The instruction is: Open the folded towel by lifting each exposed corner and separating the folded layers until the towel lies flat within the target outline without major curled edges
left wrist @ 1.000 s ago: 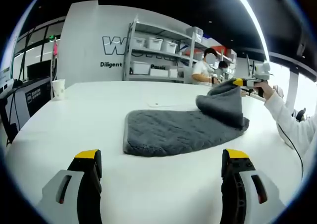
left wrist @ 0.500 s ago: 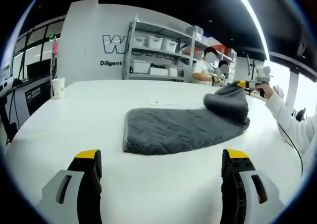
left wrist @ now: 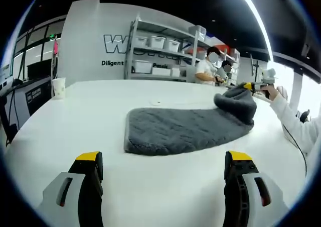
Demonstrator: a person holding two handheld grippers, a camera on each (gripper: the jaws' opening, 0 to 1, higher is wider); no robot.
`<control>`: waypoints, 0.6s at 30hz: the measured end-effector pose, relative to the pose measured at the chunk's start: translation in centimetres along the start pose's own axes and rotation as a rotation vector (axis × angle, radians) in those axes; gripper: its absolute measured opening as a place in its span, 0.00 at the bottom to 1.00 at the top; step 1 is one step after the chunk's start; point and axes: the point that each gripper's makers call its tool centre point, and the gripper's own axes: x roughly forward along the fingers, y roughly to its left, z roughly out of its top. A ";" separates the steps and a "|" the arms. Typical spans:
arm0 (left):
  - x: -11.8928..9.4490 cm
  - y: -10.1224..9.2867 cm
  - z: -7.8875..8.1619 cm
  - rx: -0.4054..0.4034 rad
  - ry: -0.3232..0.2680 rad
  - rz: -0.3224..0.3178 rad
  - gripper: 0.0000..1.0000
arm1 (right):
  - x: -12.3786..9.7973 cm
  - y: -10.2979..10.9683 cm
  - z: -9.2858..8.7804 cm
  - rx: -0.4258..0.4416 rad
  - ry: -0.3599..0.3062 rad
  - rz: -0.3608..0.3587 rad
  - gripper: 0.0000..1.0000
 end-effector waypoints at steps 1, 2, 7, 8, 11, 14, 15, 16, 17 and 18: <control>0.0 -0.1 -0.1 0.000 0.001 0.000 1.00 | -0.1 -0.4 -0.1 0.005 0.001 -0.005 0.00; 0.0 -0.2 -0.1 -0.001 0.001 -0.001 1.00 | -0.2 -0.1 -0.2 0.010 0.002 -0.011 0.00; 0.1 -0.1 -0.1 -0.009 -0.001 -0.007 1.00 | -1.3 -2.0 -0.8 0.031 0.006 -0.050 0.00; 0.1 0.1 -0.2 -0.007 0.004 -0.002 1.00 | -1.4 -2.5 -1.0 0.038 0.006 -0.059 0.00; 0.3 0.3 -0.3 -0.009 0.008 -0.001 1.00 | -1.6 -3.5 -1.3 0.050 0.008 -0.076 0.00; 0.5 0.8 -0.4 -0.008 0.016 0.001 1.00 | -2.0 -4.6 -1.8 0.069 0.011 -0.094 0.00; 0.5 0.7 -0.4 -0.008 0.016 0.001 1.00 | -2.1 -4.9 -2.0 0.073 0.013 -0.100 0.00; 0.5 0.7 -0.4 -0.009 0.017 0.001 1.00 | -2.2 -4.8 -2.2 0.078 0.015 -0.105 0.00; 0.4 0.7 -0.5 -0.008 0.019 0.003 1.00 | -2.3 -5.0 -2.3 0.083 0.017 -0.110 0.00; 0.4 0.6 -0.5 -0.008 0.021 0.004 1.00 | -2.4 -5.4 -2.5 0.087 0.020 -0.113 0.00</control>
